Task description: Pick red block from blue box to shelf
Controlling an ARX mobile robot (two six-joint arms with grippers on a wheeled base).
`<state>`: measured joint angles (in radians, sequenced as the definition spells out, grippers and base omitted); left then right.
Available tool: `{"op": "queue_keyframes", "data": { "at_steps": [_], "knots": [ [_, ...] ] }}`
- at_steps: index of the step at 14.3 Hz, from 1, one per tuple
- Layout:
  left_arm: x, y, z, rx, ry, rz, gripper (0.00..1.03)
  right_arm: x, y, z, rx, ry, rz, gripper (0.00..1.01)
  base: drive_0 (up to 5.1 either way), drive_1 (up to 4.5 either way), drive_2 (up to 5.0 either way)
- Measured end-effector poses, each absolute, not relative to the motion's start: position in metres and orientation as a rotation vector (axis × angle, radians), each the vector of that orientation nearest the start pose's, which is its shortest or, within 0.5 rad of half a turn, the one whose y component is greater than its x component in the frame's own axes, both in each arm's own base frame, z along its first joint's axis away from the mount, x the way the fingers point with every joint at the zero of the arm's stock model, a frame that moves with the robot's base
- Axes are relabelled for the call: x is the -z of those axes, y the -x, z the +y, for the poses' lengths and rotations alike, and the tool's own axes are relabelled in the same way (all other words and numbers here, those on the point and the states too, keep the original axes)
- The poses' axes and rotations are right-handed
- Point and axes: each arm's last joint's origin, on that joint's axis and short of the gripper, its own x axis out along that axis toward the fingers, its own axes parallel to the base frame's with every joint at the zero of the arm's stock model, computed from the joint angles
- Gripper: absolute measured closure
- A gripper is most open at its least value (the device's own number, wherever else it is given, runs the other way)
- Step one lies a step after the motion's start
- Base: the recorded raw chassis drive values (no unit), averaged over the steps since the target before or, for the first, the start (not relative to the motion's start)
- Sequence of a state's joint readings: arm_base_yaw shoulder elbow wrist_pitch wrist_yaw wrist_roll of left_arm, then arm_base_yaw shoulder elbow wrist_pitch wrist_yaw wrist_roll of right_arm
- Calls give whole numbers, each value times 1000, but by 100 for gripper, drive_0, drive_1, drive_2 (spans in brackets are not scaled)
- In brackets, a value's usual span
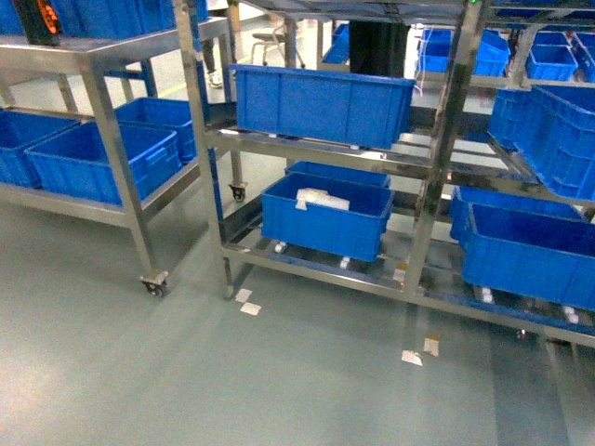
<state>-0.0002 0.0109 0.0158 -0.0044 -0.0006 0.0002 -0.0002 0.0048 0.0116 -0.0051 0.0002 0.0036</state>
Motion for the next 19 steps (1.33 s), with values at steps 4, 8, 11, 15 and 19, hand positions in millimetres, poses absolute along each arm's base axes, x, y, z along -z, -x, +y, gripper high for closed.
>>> {"op": "queue_keyframes", "data": {
  "at_steps": [4, 8, 11, 15, 19],
  "knots": [
    [-168, -97, 0, 0, 0, -1, 5, -167, -97, 0, 0, -4, -2, 80, -148, -148, -148],
    [-168, -97, 0, 0, 0, -1, 5, -167, -97, 0, 0, -4, -2, 80, -158, -158, -158],
    [-168, -97, 0, 0, 0, -1, 5, -167, -97, 0, 0, -4, -2, 80, -143, -143, -143],
    [-168, -97, 0, 0, 0, -1, 5, -167, -97, 0, 0, -4, -2, 80, -152, -152, -152],
    [-168, -97, 0, 1, 0, -2, 5, -167, -97, 0, 1, -4, -2, 80, -68, -68, -68]
  ]
}}
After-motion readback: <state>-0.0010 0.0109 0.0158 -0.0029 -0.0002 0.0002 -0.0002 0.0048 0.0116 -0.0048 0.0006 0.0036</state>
